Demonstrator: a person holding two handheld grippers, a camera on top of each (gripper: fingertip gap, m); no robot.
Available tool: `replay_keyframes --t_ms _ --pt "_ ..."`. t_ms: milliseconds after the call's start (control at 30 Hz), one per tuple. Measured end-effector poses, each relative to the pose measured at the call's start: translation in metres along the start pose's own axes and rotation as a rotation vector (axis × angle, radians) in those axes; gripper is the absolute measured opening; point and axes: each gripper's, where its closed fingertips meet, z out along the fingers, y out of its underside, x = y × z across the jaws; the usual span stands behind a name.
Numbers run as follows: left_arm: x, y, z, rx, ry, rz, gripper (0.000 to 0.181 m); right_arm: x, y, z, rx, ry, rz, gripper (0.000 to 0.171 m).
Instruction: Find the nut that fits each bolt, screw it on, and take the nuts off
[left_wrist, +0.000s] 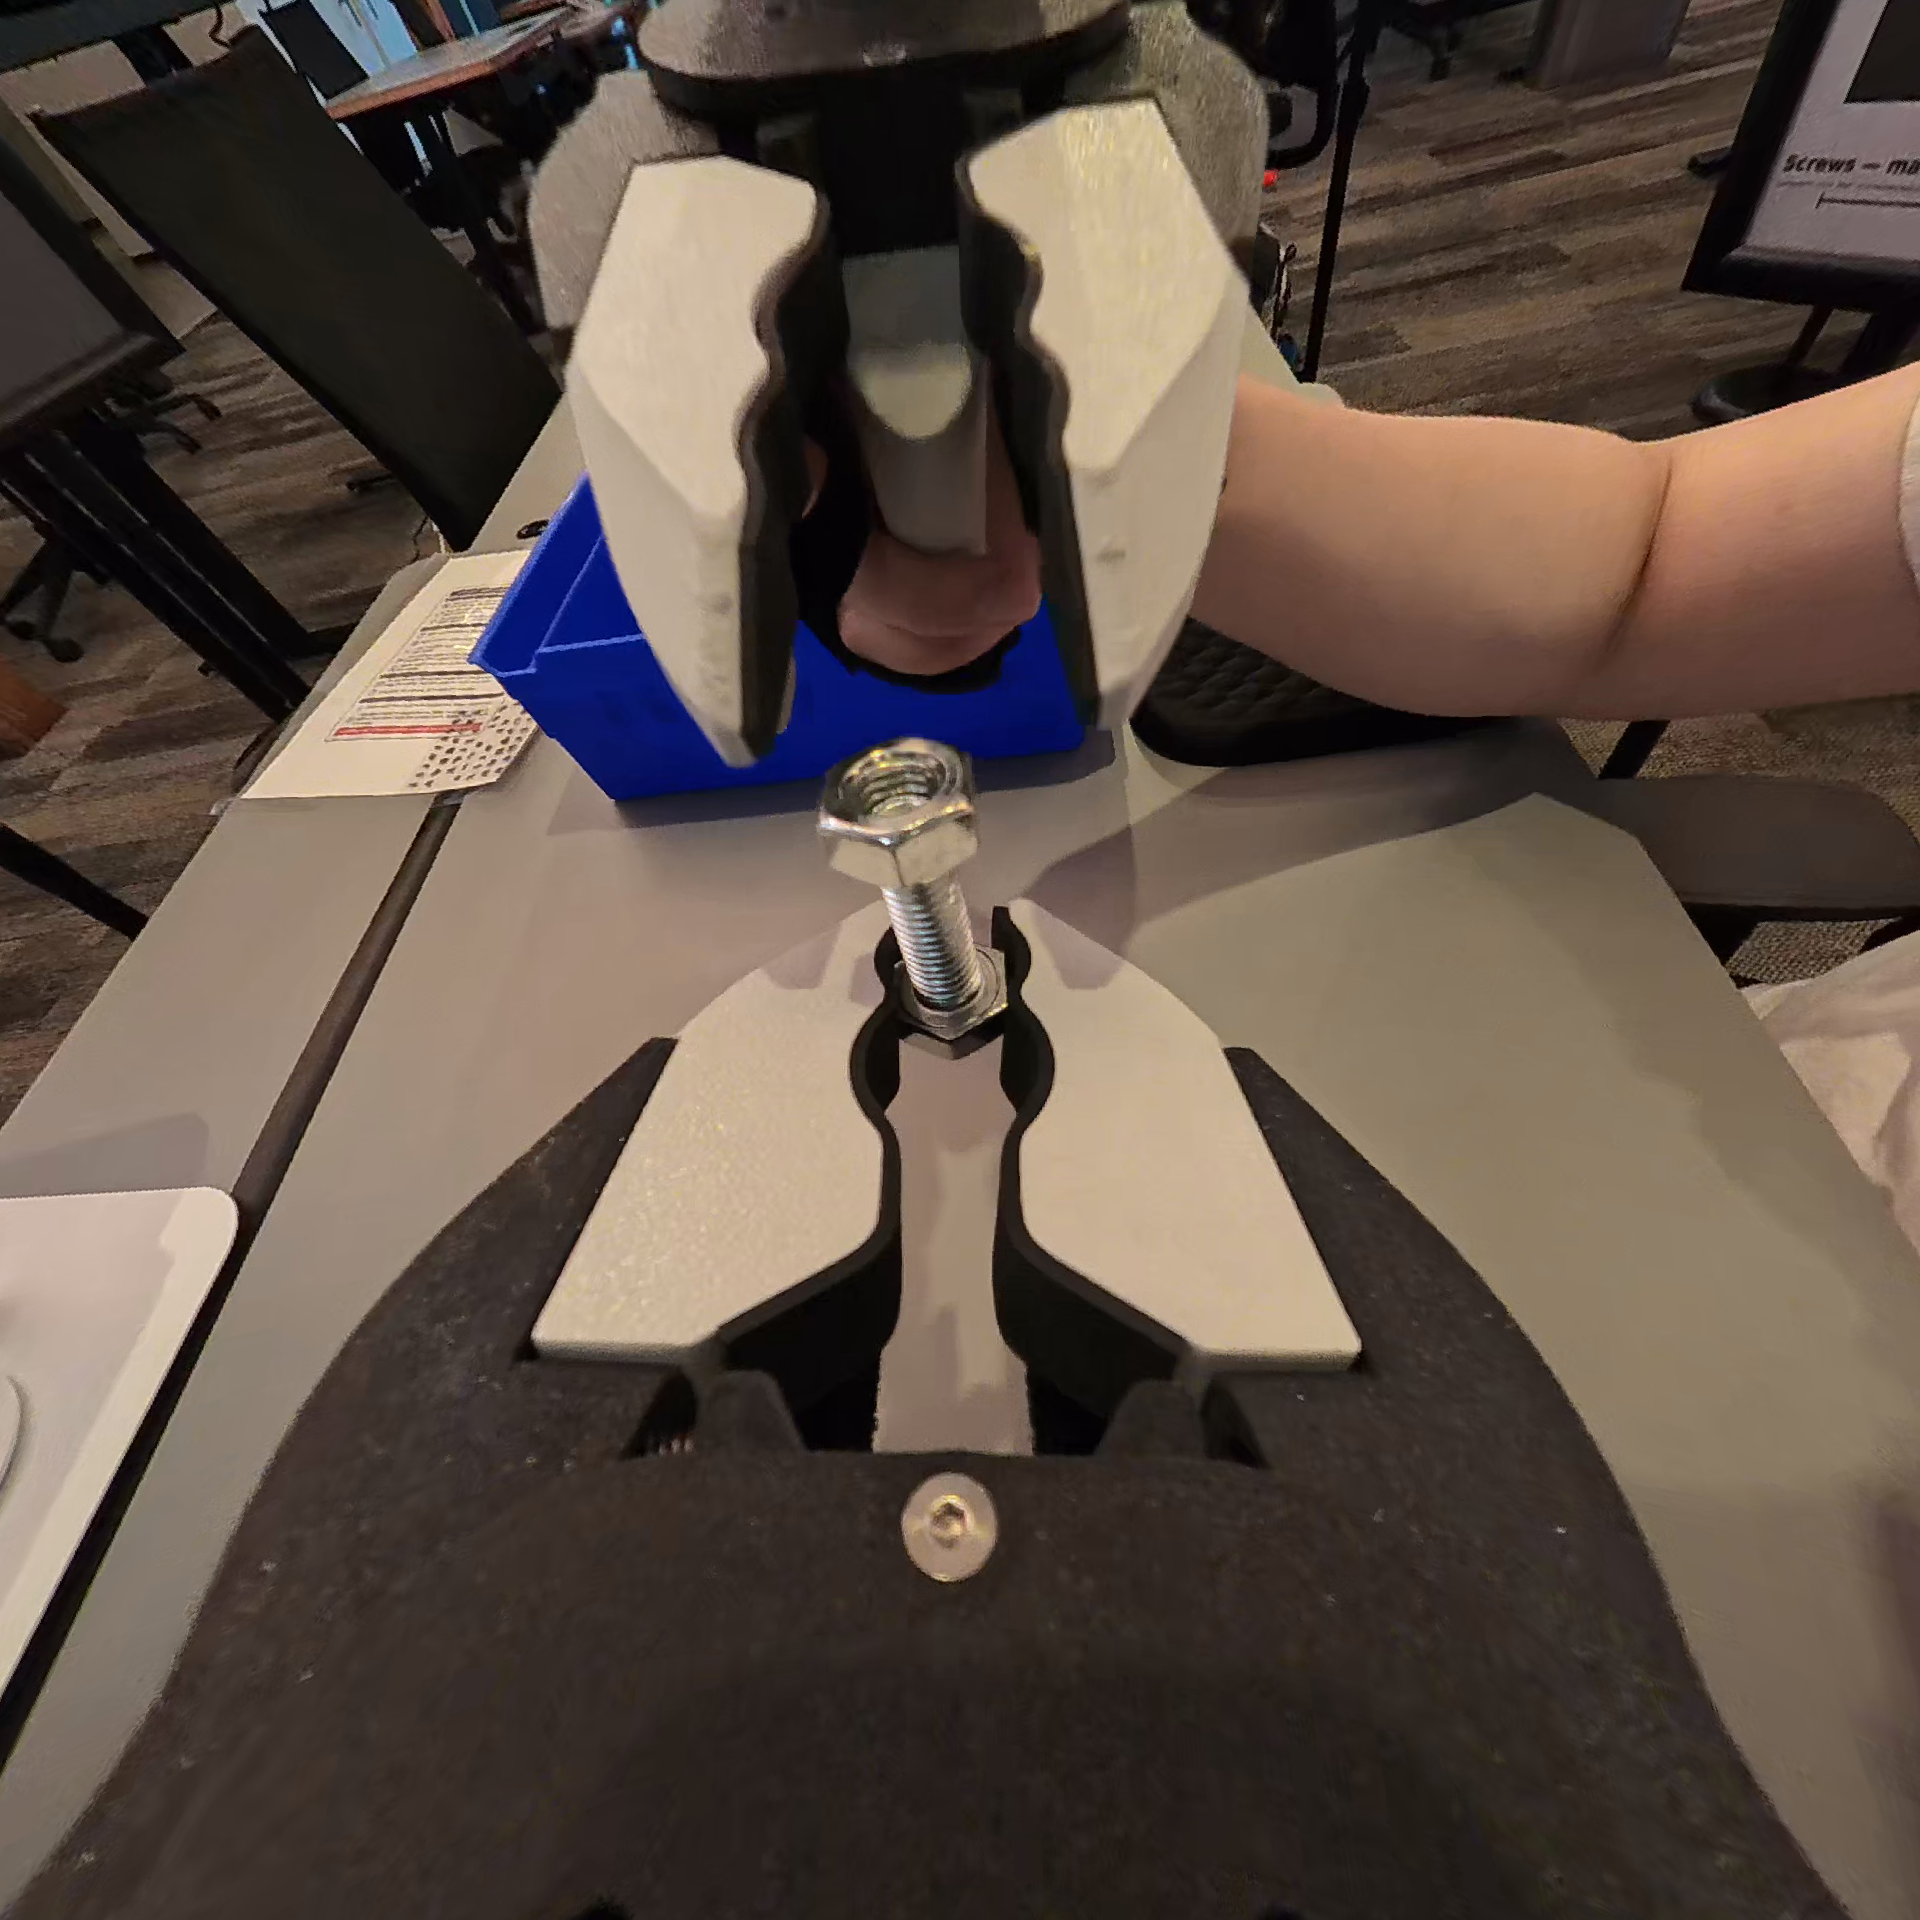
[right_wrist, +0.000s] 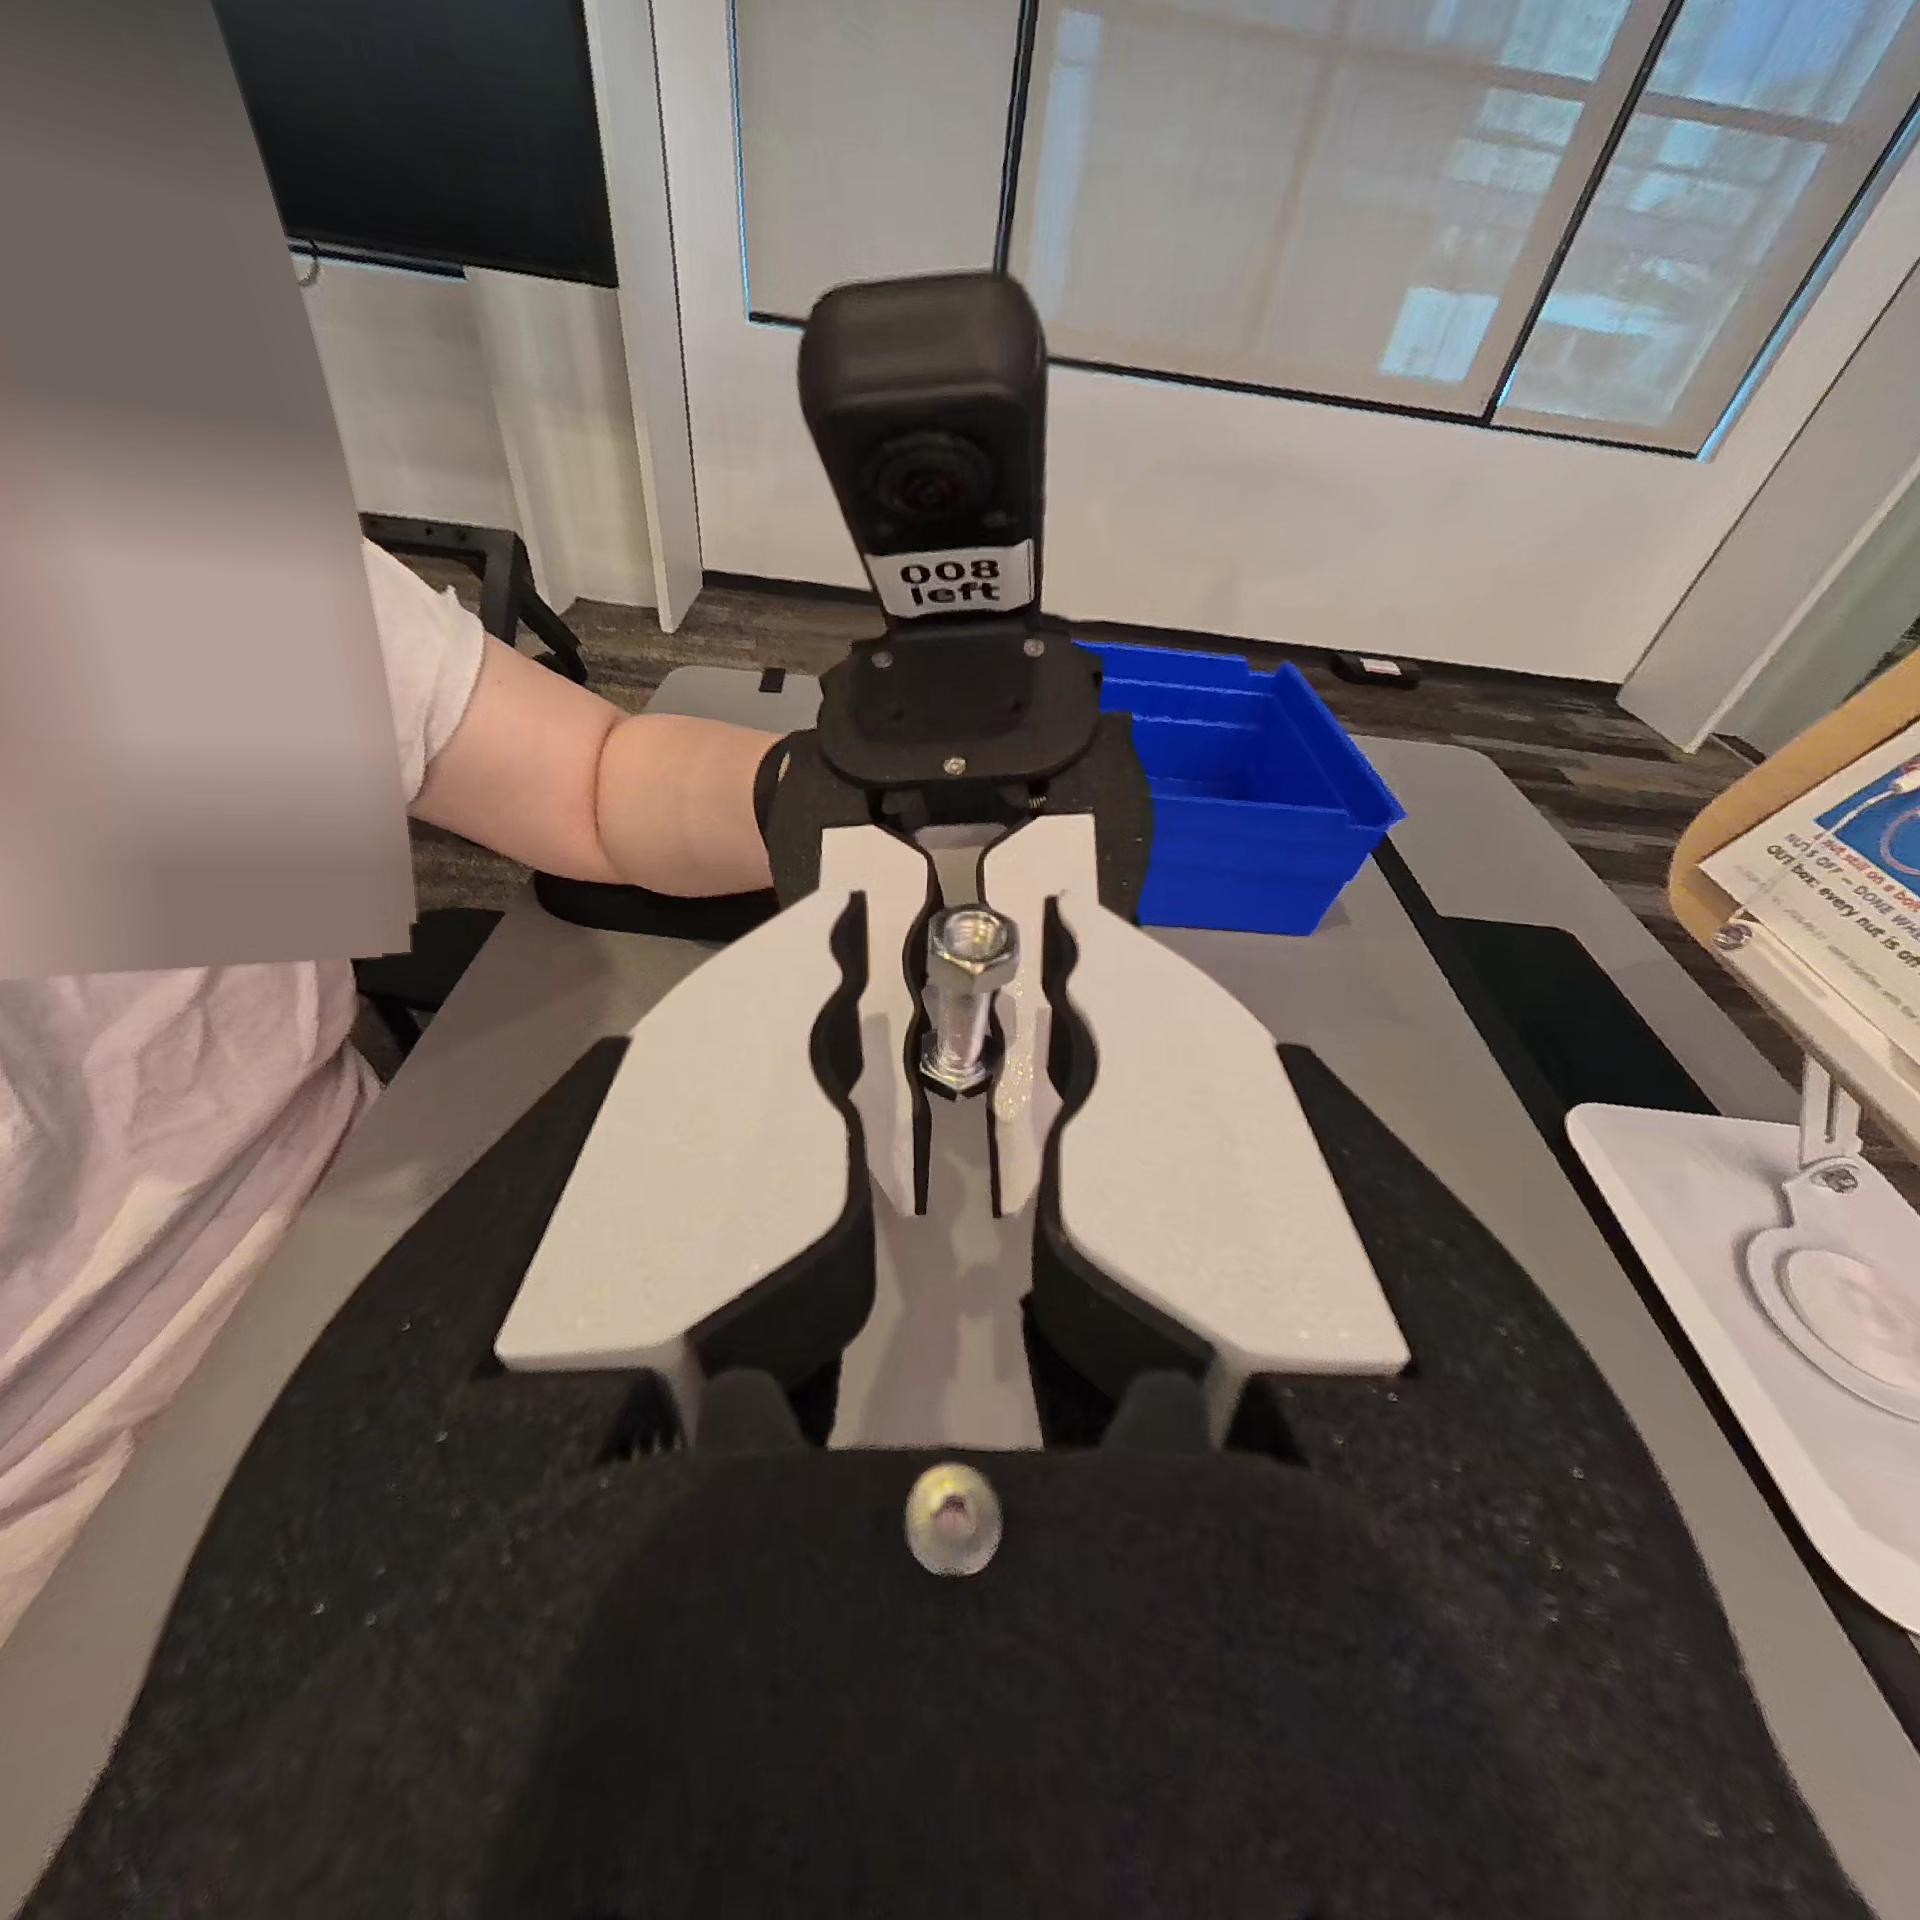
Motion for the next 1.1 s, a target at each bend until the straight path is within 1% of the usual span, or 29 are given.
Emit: replay_keyframes --t_ms 200,633,900,1100 --pt "-0.0003 -0.0017 -0.0002 0.008 -0.009 -0.002 0.014 0.0052 0.0019 -0.0015 0.016 0.038 0.013 0.028" --pt "0.0009 -0.0031 -0.0005 0.012 -0.007 0.002 0.014 -0.0019 0.0056 -0.0013 0.017 -0.018 0.028 0.027" --pt "-0.0003 -0.0017 -0.0005 0.003 -0.013 0.0 0.014 -0.003 0.0062 -0.0024 0.005 -0.016 0.017 0.026" --pt "0.0014 -0.0005 0.001 -0.004 -0.005 -0.001 0.014 0.0002 0.0046 -0.0041 0.006 0.018 -0.004 0.026"
